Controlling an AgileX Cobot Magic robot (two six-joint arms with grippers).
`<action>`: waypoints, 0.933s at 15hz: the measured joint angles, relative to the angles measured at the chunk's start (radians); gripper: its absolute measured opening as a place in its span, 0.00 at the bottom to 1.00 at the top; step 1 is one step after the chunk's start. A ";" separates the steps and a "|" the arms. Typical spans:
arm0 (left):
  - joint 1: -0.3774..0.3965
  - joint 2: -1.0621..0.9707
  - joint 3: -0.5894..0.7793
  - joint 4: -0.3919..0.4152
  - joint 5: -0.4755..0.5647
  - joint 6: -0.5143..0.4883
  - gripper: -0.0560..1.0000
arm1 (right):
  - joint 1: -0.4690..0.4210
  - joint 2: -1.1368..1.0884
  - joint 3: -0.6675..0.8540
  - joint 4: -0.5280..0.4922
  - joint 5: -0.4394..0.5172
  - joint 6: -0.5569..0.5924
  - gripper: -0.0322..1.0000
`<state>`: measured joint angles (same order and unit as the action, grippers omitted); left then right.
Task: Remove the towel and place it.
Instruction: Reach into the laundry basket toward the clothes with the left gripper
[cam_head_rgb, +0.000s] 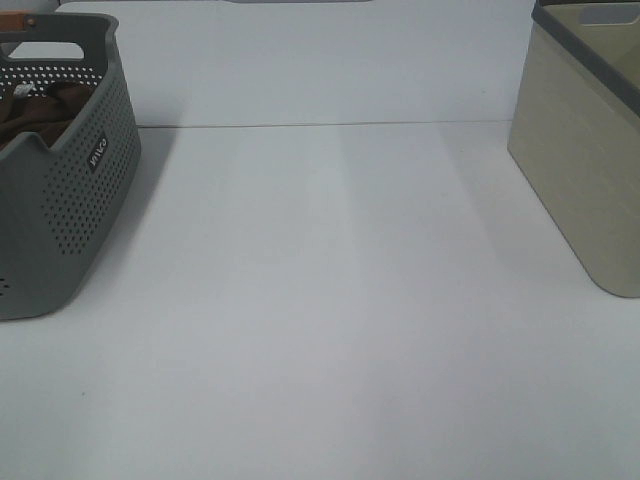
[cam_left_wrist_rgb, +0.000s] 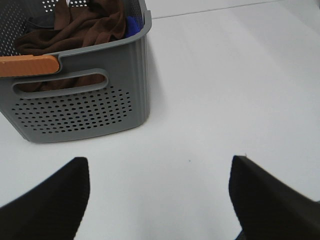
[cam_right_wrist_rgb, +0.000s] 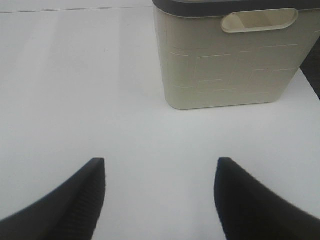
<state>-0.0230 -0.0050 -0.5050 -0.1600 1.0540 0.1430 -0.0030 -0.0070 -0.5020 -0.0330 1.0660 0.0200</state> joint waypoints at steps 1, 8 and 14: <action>0.000 0.000 0.000 0.000 0.000 0.000 0.75 | 0.000 0.000 0.000 0.000 0.000 0.000 0.62; 0.000 0.000 0.000 0.000 0.000 0.000 0.75 | 0.000 0.000 0.000 0.000 0.000 0.000 0.62; 0.000 0.000 0.000 0.000 0.000 0.000 0.75 | 0.000 0.000 0.000 0.000 0.000 0.000 0.62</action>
<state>-0.0230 -0.0050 -0.5050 -0.1600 1.0540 0.1430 -0.0030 -0.0070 -0.5020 -0.0330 1.0660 0.0200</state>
